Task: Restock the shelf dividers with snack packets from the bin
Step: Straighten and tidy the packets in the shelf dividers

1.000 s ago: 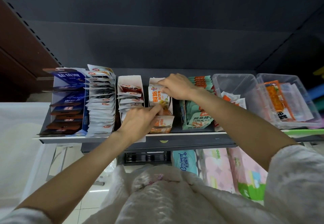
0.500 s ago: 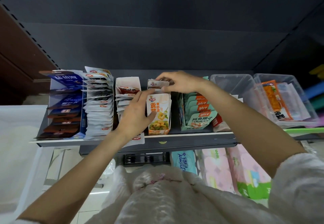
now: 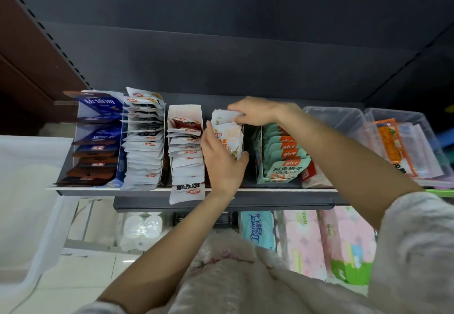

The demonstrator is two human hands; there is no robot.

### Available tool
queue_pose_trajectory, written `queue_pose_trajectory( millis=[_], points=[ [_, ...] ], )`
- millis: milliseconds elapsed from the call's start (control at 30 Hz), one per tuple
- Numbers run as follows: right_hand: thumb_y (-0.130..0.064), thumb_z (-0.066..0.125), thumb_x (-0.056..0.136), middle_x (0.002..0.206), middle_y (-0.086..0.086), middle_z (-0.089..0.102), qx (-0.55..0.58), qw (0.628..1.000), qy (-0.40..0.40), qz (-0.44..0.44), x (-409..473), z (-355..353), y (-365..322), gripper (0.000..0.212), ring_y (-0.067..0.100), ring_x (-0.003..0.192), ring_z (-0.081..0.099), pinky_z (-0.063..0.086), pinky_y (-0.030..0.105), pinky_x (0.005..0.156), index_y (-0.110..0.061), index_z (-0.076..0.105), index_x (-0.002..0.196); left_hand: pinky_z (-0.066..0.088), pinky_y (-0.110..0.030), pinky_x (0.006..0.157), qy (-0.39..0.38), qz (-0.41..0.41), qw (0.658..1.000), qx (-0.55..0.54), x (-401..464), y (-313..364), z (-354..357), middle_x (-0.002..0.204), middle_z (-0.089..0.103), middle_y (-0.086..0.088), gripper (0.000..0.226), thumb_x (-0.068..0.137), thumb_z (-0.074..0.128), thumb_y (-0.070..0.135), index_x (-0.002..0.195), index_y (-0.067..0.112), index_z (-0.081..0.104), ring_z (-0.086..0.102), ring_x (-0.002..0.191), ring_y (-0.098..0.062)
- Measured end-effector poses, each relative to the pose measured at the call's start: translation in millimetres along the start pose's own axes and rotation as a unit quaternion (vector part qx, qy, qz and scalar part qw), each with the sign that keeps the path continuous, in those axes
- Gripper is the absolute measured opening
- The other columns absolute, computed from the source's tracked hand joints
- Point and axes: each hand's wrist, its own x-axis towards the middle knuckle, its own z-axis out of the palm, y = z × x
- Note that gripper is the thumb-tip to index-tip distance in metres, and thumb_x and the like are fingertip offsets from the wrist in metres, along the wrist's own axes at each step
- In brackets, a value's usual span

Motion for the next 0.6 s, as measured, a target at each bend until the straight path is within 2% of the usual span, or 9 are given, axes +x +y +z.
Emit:
queue_pose_trajectory(
  millis=[100,200,267,367,467,533,600],
  points=[
    [-0.024,0.045,0.099,0.075,-0.006,0.044,-0.006,1.0,-0.022,0.016,8,3,1,0.022,0.014,0.068,0.044,0.029,0.027,0.055,-0.013,0.043,0.08,0.025,-0.027,0.111,0.035,0.034,0.999,0.013,-3,-4,4,0.144,0.024,-0.017,0.106,0.068,0.081,0.01,0.149,0.008,0.013,0.027,0.134,-0.026],
    [-0.023,0.046,0.098,0.08,-0.003,0.048,0.026,0.999,-0.035,0.028,12,3,1,0.022,0.014,0.071,0.044,0.031,0.027,0.058,-0.015,0.045,0.077,0.029,-0.038,0.114,0.046,0.049,0.998,0.014,-4,-8,6,0.145,0.024,-0.015,0.105,0.067,0.08,0.001,0.148,0.007,0.015,0.027,0.136,-0.027],
    [-0.019,0.047,0.097,0.092,0.005,0.054,0.053,0.997,-0.042,0.032,13,3,2,0.014,0.018,0.081,0.047,0.034,0.031,0.067,-0.009,0.051,0.088,0.029,-0.04,0.114,0.045,0.048,0.998,0.011,-4,-10,6,0.146,0.022,-0.015,0.105,0.067,0.079,-0.002,0.149,0.007,0.014,0.026,0.138,-0.027],
    [-0.017,0.047,0.097,0.106,0.011,0.057,0.086,0.994,-0.054,0.045,15,2,3,0.02,0.02,0.09,0.049,0.037,0.032,0.075,-0.001,0.056,0.103,0.024,-0.034,0.116,0.038,0.04,0.998,0.003,-6,-8,4,0.148,0.024,-0.014,0.106,0.067,0.079,-0.001,0.149,0.008,0.012,0.024,0.139,-0.026],
    [-0.018,0.048,0.096,0.114,0.005,0.056,0.104,0.992,-0.062,0.043,5,-9,-4,0.027,0.018,0.103,0.052,0.037,0.029,0.08,-0.007,0.052,0.121,0.017,-0.024,0.115,0.021,0.028,0.999,-0.008,-6,-8,3,0.152,0.023,-0.009,0.105,0.071,0.078,0.007,0.15,0.01,0.009,0.021,0.141,-0.021],
    [-0.014,0.051,0.095,0.133,0.001,0.051,0.102,0.994,0.001,0.031,-12,-19,-9,0.045,0.015,0.121,0.048,0.035,0.022,0.093,-0.015,0.041,0.138,0.018,-0.026,0.116,-0.001,0.012,0.999,-0.044,-5,-9,2,0.154,0.023,-0.004,0.101,0.075,0.075,0.013,0.151,0.015,0.009,0.021,0.142,-0.017],
    [-0.006,0.048,0.093,0.146,0.003,0.042,0.148,0.977,0.152,0.025,-38,-21,-18,0.054,0.015,0.132,0.04,0.031,0.021,0.104,-0.015,0.034,0.145,0.032,-0.032,0.113,-0.022,-0.004,0.994,-0.103,-4,-10,-2,0.151,0.028,0.004,0.092,0.079,0.069,0.018,0.15,0.023,0.011,0.031,0.138,-0.007]
  ],
)
